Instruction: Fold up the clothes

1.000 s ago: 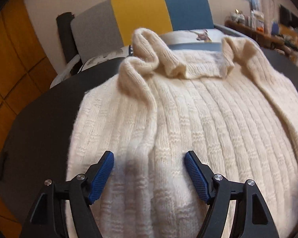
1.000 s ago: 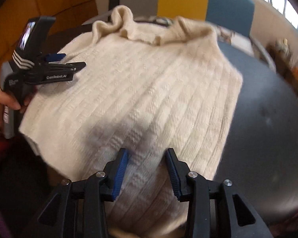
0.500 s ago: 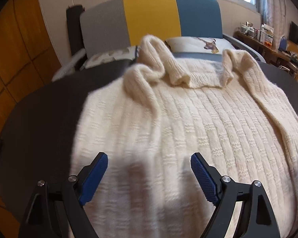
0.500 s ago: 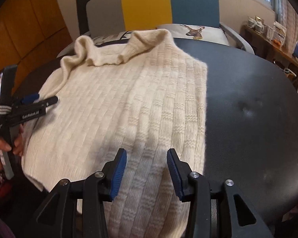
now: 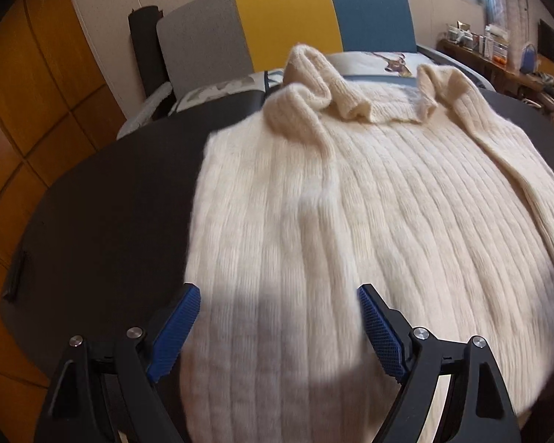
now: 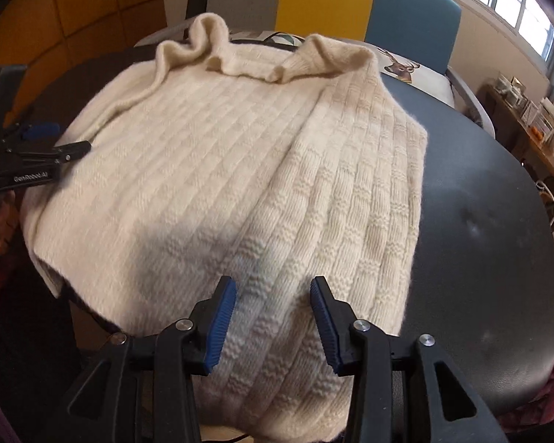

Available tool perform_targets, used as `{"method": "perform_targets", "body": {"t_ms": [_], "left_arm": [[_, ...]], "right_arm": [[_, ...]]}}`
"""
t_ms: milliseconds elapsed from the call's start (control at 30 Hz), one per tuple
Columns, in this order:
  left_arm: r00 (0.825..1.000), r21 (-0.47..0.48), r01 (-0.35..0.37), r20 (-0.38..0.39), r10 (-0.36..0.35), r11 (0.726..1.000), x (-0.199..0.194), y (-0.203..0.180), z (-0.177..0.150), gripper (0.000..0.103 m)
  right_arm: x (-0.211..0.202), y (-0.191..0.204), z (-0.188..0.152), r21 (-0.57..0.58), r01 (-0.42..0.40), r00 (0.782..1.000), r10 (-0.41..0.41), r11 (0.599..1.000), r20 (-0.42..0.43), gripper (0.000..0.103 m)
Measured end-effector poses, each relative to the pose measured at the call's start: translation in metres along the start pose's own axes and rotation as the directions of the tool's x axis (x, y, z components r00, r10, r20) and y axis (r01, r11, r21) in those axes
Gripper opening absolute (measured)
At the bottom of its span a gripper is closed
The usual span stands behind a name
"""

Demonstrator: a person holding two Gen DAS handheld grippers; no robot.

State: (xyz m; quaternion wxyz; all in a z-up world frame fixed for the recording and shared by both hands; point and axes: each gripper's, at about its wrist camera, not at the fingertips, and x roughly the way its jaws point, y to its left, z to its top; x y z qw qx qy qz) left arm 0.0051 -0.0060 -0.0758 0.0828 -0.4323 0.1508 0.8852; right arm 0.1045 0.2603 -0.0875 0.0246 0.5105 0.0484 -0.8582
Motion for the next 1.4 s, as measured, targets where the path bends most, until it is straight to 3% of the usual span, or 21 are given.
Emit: {"method": "perform_targets", "body": {"t_ms": [200, 267, 400, 600, 700, 767, 833, 900, 1000, 1067, 1133, 1200, 1333, 1400], "left_arm": [[1.0, 0.026, -0.028, 0.005, 0.028, 0.999, -0.001, -0.005, -0.012, 0.088], [0.999, 0.03, -0.041, 0.012, 0.041, 0.999, 0.002, -0.004, -0.013, 0.094], [0.999, 0.01, -0.028, 0.024, 0.028, 1.0, 0.005, -0.001, -0.011, 0.092], [0.999, 0.04, 0.046, 0.02, -0.047, 0.998, 0.003, -0.006, -0.005, 0.063], [0.996, 0.054, 0.087, 0.013, -0.087, 0.995, 0.003, -0.009, -0.002, 0.042], [0.995, 0.059, 0.095, 0.009, -0.095, 0.994, 0.003, -0.01, 0.002, 0.024], [0.994, 0.057, 0.103, 0.017, -0.104, 0.993, -0.002, -0.009, 0.008, 0.007], [0.994, 0.051, 0.1, 0.049, -0.103, 0.994, -0.011, -0.004, 0.018, 0.007], [0.991, 0.024, 0.073, 0.113, -0.075, 0.997, -0.024, 0.01, 0.037, 0.007], [0.99, -0.008, 0.074, 0.124, -0.073, 0.997, -0.024, 0.018, 0.048, 0.008], [0.989, -0.036, 0.077, 0.126, -0.072, 0.996, -0.02, 0.024, 0.057, 0.009], [0.99, -0.054, 0.055, 0.129, -0.048, 0.997, -0.013, 0.029, 0.064, 0.01], [0.995, -0.205, 0.003, 0.096, 0.017, 0.979, 0.004, 0.075, 0.084, 0.011], [0.996, -0.287, -0.026, 0.072, 0.049, 0.958, 0.013, 0.1, 0.095, 0.014]], "right_arm": [[-0.018, -0.003, 0.001, 0.029, -0.016, 0.999, 0.015, 0.999, 0.034, 0.043], [-0.019, -0.002, 0.0, 0.014, -0.01, 1.0, 0.01, 1.0, 0.024, 0.043], [-0.012, 0.004, -0.007, -0.012, 0.001, 1.0, -0.001, 1.0, -0.021, 0.043], [-0.002, 0.006, -0.011, 0.0, -0.002, 1.0, 0.002, 1.0, -0.027, 0.045], [0.001, 0.003, -0.013, 0.003, -0.02, 1.0, 0.02, 1.0, -0.006, 0.044], [0.001, -0.001, -0.013, 0.028, -0.035, 0.999, 0.035, 0.999, 0.013, 0.037], [-0.005, -0.011, -0.011, 0.07, -0.055, 0.998, 0.052, 0.996, 0.042, 0.013], [-0.013, -0.028, -0.007, 0.126, -0.057, 0.995, 0.046, 0.99, 0.086, 0.005], [-0.027, -0.055, 0.0, 0.215, -0.056, 0.988, 0.023, 0.975, 0.155, 0.005], [-0.035, -0.068, 0.004, 0.26, -0.115, 0.978, 0.063, 0.959, 0.199, 0.009], [-0.038, -0.068, 0.007, 0.286, -0.184, 0.971, 0.128, 0.94, 0.204, 0.036], [-0.033, -0.051, 0.011, 0.271, -0.196, 0.976, 0.162, 0.942, 0.144, 0.045], [-0.016, 0.001, 0.012, 0.14, -0.144, 0.989, 0.137, 0.98, 0.055, 0.073], [-0.005, 0.019, 0.011, 0.069, -0.06, 0.998, 0.059, 0.996, 0.013, 0.074]]}}
